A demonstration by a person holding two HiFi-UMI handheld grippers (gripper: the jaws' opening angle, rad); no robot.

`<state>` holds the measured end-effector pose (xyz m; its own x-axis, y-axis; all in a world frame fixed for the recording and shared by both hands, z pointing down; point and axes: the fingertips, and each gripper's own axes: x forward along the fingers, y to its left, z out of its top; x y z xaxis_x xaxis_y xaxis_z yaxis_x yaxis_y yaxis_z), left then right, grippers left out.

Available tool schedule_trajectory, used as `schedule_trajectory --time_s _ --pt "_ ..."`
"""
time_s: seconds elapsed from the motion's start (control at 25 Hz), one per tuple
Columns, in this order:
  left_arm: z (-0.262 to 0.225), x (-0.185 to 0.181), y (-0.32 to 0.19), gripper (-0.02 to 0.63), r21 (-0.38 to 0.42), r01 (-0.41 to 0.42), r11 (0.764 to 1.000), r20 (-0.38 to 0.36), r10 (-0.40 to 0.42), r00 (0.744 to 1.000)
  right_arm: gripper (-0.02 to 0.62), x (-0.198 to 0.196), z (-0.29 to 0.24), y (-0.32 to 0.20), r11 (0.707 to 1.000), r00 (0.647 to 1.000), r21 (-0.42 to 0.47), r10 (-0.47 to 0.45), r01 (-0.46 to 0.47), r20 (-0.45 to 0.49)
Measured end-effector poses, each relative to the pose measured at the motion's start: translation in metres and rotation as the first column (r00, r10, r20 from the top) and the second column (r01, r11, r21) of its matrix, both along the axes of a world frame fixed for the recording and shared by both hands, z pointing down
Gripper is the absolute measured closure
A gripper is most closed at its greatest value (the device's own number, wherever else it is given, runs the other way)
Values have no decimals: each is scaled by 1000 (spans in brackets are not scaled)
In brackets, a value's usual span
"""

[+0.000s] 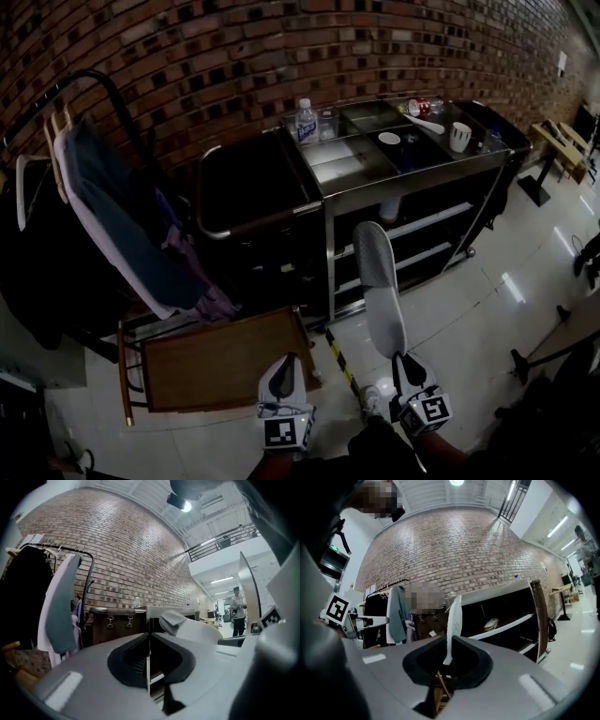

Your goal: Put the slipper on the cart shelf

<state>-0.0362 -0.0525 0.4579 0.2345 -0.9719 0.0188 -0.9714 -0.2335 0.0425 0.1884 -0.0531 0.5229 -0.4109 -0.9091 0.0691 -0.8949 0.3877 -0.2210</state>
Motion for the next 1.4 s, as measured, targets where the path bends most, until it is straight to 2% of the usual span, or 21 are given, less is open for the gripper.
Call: schedule_trajectory --time_s 0.28,0.48,0.68,0.8,0.96,1.08,1.16,1.28,1.4 --pt "-6 70 -74 578 -20 24 999 32 -24 999 563 60 51 -95 993 999 -108 -43 43 -1" --pt "-23 71 -104 580 -4 124 992 50 -123 991 563 57 75 -167 980 993 -162 -112 116 34" --pt "-8 62 -121 580 -30 220 975 76 -217 973 563 43 83 -239 967 988 -209 -130 146 88" --pt "2 65 -127 580 -40 235 971 88 -231 969 563 31 84 -275 953 978 -250 -130 169 164" --pt "11 59 -132 580 -50 266 963 84 -261 962 563 11 86 -315 922 933 -331 -77 201 351" --pt "12 53 -136 580 -51 282 958 74 -278 958 563 -2 94 -339 902 915 -367 -68 226 397" --pt "12 48 -139 580 -59 298 953 66 -295 953 563 -10 103 -350 884 913 -399 -68 242 401" --pt "14 39 -142 580 -61 322 945 67 -318 946 560 -14 117 -359 869 930 -442 -54 223 364" --pt "14 36 -146 580 -63 327 943 59 -324 944 541 -9 124 -366 873 959 -454 -51 179 280"
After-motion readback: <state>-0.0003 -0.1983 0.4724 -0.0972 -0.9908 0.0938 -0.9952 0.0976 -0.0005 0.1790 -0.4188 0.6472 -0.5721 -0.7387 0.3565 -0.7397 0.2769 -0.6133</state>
